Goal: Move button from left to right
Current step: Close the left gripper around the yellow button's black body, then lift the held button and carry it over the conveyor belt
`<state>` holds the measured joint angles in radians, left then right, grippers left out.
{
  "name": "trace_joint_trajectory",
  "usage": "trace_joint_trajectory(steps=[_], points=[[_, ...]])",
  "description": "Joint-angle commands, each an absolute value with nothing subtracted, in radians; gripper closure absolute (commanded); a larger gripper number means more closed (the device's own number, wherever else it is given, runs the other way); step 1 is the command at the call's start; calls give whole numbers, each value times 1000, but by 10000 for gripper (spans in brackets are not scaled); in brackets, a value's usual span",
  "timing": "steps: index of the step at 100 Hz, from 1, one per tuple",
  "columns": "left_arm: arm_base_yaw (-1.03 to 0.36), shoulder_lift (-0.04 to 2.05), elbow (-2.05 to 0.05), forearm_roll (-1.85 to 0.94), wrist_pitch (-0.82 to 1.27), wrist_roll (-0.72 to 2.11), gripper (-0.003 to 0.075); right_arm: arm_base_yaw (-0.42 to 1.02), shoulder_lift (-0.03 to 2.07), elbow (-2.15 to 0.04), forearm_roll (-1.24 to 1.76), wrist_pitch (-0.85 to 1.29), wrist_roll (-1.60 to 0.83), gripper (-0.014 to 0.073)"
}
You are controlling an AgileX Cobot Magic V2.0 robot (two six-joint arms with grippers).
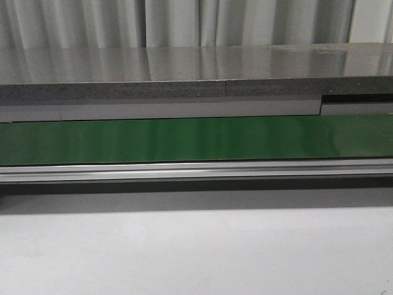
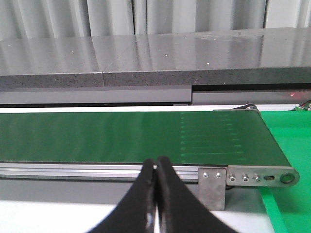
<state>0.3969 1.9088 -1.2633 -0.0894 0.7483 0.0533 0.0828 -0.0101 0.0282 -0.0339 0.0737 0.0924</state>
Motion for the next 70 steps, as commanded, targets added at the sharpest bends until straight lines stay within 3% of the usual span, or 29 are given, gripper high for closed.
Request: trace_joint_trajectory(steps=[1,37,70], points=[[399,1880,-1291,-104,729,51,69,81,-28,10,-37,-7,89,660],[399,1928,-1291,-106,709,51,80,81,-28,10,-37,-7,89,660],[399,1978,-1291,-109,712,51,305,81,-28,10,-37,-7,89,660]])
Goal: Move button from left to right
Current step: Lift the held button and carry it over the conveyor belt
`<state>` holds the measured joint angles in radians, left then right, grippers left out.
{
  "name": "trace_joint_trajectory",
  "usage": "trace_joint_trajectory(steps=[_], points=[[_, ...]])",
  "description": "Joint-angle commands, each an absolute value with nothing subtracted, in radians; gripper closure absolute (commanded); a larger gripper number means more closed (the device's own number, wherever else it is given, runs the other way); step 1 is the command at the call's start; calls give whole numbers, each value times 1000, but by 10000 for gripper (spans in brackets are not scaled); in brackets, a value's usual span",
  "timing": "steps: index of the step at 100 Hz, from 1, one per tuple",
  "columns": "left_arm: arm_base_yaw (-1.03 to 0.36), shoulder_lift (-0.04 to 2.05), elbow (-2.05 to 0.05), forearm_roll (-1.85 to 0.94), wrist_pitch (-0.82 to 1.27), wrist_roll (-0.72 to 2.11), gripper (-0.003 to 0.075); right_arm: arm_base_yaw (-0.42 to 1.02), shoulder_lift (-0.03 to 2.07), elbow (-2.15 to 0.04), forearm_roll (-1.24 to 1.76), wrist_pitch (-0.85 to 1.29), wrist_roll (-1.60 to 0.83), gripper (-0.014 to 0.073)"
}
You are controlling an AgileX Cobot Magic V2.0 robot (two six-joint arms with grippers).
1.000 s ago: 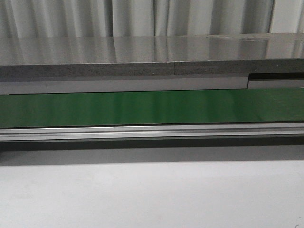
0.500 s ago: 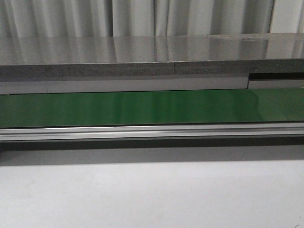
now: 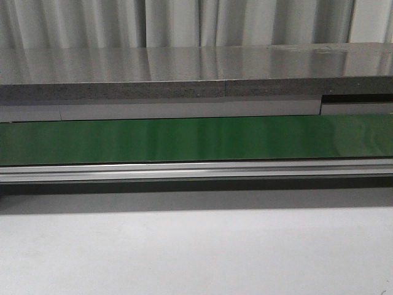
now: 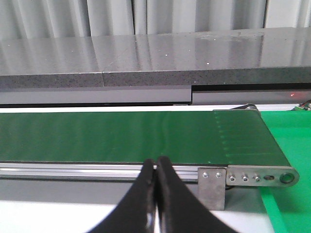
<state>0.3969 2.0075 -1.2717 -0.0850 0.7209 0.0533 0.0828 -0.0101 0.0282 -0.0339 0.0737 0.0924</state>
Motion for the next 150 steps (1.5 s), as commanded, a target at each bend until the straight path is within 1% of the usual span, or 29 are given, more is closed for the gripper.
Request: trace_joint_trajectory(steps=[1,9,36,53,70,109,120,150], points=[[399,1978,-1291,-109,712,51,315,81,-28,10,-37,-7,89,660],[399,1978,-1291,-109,708,51,366,81,-28,10,-37,-7,89,660],[399,1978,-1291,-109,711,51,637,81,-28,10,-37,-7,89,660],[399,1967,-1291,-109,723,72,736,81,-28,10,-37,-7,89,660],[399,1912,-1291,-100,727,75,741,81,-28,10,-37,-7,89,660],[397,1684,-1291,-105,734,75,741,81,-28,10,-37,-7,89,660],[366,1647,-1291,-115,753,104,741,81,-28,10,-37,-7,89,660],[227,1649,-1291,-128,767,154,741,81,-28,10,-37,-7,89,660]])
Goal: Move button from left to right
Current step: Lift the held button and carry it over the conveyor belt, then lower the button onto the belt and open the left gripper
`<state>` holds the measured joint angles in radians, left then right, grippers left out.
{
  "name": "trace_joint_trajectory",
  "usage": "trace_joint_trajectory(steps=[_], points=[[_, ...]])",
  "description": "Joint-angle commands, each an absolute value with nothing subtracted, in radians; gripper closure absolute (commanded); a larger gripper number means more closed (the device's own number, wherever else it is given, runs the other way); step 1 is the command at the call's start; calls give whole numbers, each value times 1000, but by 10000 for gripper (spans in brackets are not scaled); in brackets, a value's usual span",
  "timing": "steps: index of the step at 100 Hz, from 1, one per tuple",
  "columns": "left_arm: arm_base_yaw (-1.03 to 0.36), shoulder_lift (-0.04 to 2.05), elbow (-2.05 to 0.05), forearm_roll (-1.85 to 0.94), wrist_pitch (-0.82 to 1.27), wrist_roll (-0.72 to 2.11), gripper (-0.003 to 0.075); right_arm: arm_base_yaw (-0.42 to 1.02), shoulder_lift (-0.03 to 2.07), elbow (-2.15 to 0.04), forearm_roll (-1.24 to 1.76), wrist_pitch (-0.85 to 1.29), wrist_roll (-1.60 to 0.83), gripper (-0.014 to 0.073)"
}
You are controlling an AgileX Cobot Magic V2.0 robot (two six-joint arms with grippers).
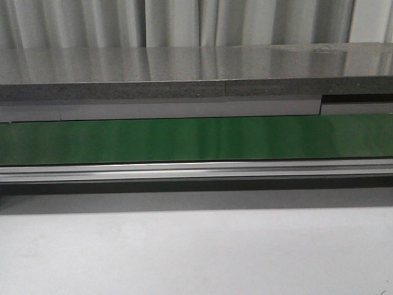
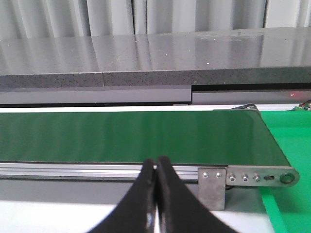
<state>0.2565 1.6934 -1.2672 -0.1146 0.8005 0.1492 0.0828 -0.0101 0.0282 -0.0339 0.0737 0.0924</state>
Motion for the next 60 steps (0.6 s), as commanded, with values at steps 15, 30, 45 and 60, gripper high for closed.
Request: trace_joint_trajectory(steps=[15,30,45,60], points=[[198,1669,-1291,-117,761,159,741,81,-28,10,-37,-7,89,660],[186,1711,-1291,-131,769,171,741,81,-28,10,-37,-7,89,660],[172,1731,-1291,-137,767,173,738,81,-28,10,-37,-7,89,660],[170,1734,-1291,-144,763,183,634,81,-28,10,-37,-7,89,660]])
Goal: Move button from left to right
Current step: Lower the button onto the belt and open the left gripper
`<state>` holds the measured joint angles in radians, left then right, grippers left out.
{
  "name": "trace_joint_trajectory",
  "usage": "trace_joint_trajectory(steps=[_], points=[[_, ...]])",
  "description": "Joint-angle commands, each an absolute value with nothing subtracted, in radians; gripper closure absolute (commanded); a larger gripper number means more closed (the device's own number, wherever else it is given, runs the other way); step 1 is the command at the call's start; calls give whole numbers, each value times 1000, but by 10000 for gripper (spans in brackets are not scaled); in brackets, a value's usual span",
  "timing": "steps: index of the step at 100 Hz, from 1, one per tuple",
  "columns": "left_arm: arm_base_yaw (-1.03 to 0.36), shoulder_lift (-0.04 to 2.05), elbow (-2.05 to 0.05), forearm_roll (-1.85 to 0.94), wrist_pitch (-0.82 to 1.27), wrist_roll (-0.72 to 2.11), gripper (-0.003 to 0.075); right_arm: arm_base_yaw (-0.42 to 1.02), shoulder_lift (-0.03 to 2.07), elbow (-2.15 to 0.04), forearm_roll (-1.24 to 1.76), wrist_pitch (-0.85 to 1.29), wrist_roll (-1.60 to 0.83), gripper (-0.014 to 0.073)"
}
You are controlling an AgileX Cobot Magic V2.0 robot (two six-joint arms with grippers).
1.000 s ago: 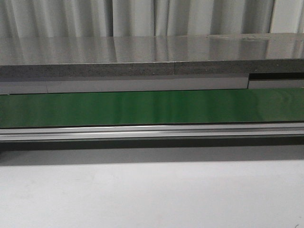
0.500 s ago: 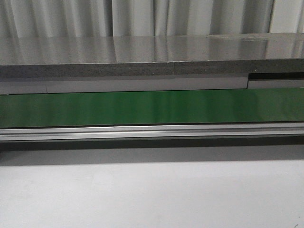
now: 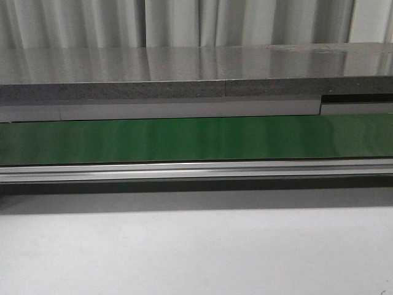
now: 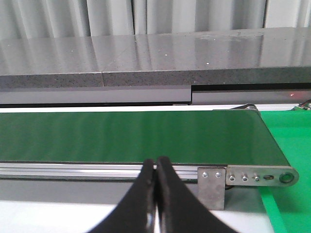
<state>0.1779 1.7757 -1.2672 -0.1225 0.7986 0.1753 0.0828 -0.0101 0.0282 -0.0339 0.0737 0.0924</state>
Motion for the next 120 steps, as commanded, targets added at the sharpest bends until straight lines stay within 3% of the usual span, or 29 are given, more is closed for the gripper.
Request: trace_joint_trajectory(steps=[1,10,22,32,57,80,120], points=[[170,1734,-1291,-144,763,186,614,81,-28,10,-37,-7,89,660],[170,1734,-1291,-149,763,216,451,81,-28,10,-37,-7,89,660],[170,1734,-1291,-163,762,230,157,81,-28,10,-37,-7,89,660],[170,1734,-1291,-165,762,230,45,81,-28,10,-37,-7,89,660],[170,1694,-1332,-183,785,230,51,81,-28,10,-37,-7,89,660],[170,1524,-1324,-241,697,261,51,81,-28,10,-37,-7,89,660],[74,1090,-1055,-288,400,319,51,81,-28,10,-37,-7,89,660]])
